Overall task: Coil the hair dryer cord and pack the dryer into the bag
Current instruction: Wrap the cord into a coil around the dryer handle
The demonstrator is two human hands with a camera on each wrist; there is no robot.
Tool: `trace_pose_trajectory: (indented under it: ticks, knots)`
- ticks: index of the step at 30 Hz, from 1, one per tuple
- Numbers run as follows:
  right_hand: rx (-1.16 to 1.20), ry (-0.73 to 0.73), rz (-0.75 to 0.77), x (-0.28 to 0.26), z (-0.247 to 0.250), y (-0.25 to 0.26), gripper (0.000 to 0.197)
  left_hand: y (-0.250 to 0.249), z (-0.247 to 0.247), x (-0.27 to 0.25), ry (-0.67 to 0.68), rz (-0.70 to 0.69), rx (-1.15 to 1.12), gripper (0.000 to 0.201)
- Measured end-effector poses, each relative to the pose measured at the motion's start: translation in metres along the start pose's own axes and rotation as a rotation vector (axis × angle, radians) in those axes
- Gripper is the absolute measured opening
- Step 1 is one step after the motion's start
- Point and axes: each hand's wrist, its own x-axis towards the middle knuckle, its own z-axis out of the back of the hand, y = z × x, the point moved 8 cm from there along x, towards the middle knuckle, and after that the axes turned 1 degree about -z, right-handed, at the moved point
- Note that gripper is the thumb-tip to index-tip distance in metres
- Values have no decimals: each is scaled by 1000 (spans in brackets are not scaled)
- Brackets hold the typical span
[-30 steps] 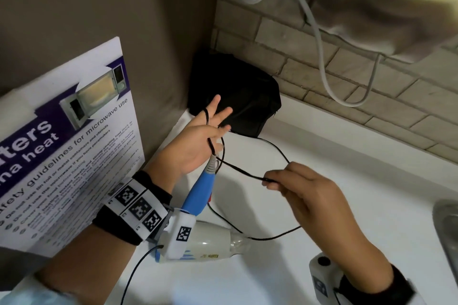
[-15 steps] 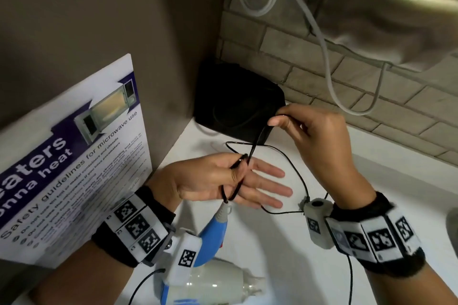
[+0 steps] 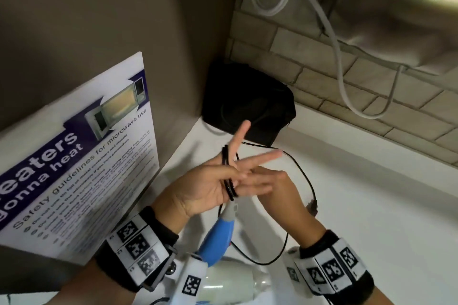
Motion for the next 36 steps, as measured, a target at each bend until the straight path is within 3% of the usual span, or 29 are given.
trace_pose_trajectory:
  ticks: [1, 4, 8, 14, 18, 22, 25, 32, 36]
  knots:
    - [-103, -24, 10, -2, 1, 0, 9, -4, 12, -1, -84, -66, -59, 83]
    - [-259, -44, 63, -10, 3, 15, 35, -8, 40, -4, -314, -186, -105, 71]
    - [-347, -7, 130, -24, -3, 30, 33, -12, 56, -7, -513, -214, 1, 41]
    - [-433, 24, 154, -35, -4, 40, 32, -18, 65, -16, -694, -223, 136, 49]
    - [-405, 22, 144, -44, -6, 39, 33, -16, 65, -19, -660, -137, 12, 35]
    - [-349, 22, 127, -56, -5, 38, 23, -20, 68, -26, -644, -163, -15, 35]
    - [-357, -14, 153, -59, 3, 45, 28, -20, 65, -24, -621, -175, -15, 40]
    - [-347, -157, 254, -51, 40, 79, 35, -14, 39, -17, -479, -122, 139, 42]
    - [-350, -220, 318, -37, 59, 95, 19, -10, 18, -16, -369, -48, 242, 41]
